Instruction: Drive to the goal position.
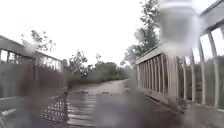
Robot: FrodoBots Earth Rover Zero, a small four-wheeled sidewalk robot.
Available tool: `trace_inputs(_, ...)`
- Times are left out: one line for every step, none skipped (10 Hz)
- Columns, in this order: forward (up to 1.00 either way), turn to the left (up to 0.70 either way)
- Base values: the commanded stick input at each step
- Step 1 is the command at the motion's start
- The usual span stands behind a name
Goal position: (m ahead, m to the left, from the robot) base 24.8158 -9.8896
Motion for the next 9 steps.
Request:
trace_inputs(0.7,0.14)
trace_inputs(0.7,0.03)
trace_inputs(0.7,0.0)
trace_inputs(0.7,0.0)
trace_inputs(0.7,0.0)
trace_inputs(0.7,0.02)
trace_inputs(0.7,0.11)
trace_inputs(0.7,0.14)
trace_inputs(0.7,0.02)
